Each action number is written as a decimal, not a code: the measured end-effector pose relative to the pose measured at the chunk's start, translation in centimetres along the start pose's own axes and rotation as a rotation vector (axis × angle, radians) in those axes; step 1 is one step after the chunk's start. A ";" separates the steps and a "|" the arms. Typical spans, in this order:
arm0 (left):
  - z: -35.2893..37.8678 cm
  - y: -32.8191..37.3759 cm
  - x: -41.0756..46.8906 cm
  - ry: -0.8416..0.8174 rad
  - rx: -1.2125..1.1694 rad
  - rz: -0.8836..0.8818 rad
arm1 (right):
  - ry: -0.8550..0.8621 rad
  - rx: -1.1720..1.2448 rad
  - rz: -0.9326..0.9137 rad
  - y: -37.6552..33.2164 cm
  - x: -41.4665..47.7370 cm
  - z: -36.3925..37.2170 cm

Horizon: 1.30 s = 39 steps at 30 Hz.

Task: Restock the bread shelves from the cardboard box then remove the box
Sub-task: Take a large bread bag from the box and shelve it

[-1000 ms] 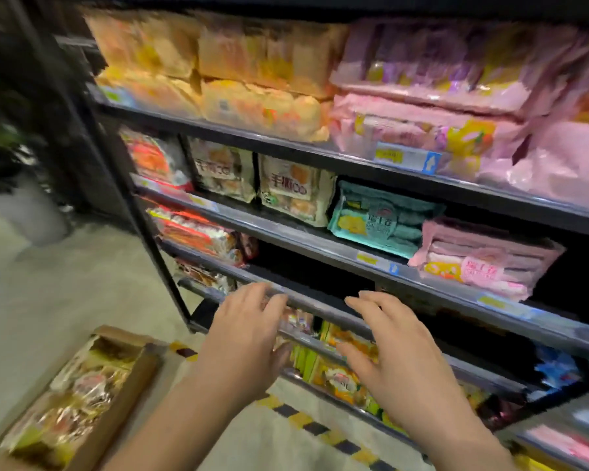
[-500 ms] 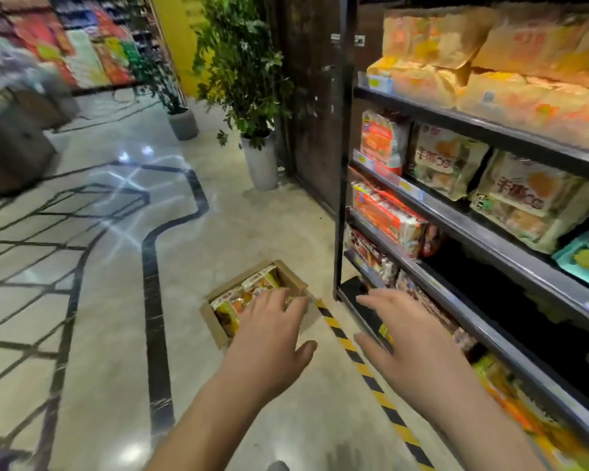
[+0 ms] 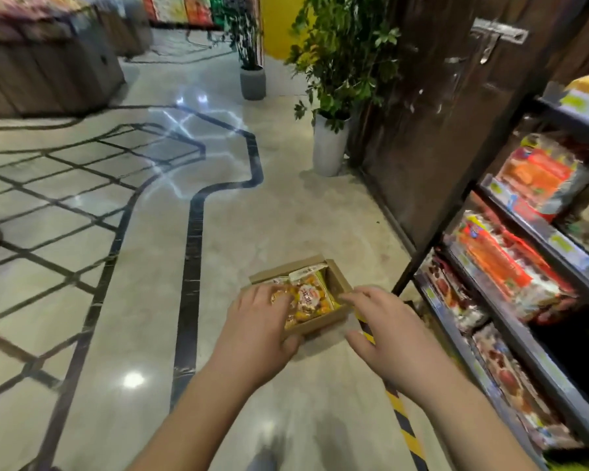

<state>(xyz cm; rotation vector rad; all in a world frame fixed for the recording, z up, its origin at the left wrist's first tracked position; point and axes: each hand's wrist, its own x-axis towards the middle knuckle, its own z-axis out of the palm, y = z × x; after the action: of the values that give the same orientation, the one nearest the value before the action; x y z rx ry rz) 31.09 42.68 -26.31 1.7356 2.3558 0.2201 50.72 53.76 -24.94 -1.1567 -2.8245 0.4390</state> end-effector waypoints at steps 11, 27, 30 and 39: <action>0.0 -8.3 11.7 -0.105 -0.041 -0.026 | -0.127 0.008 0.055 0.9 13.0 1.9; 9.2 -8.8 34.7 -0.299 -0.107 -0.252 | -0.424 0.074 -0.020 17.1 37.3 7.2; 11.8 -9.7 37.4 -0.314 -0.126 -0.306 | -0.484 0.077 -0.031 19.6 41.2 9.6; 24.9 -15.6 44.0 -0.490 -0.070 -0.344 | -0.609 0.008 0.007 26.4 49.3 22.9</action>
<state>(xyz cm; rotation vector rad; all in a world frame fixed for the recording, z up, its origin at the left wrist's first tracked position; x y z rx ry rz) 10.37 79.98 -57.56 1.1567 2.1889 -0.1592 29.62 100.49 -57.01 -1.1934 -3.3043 0.9460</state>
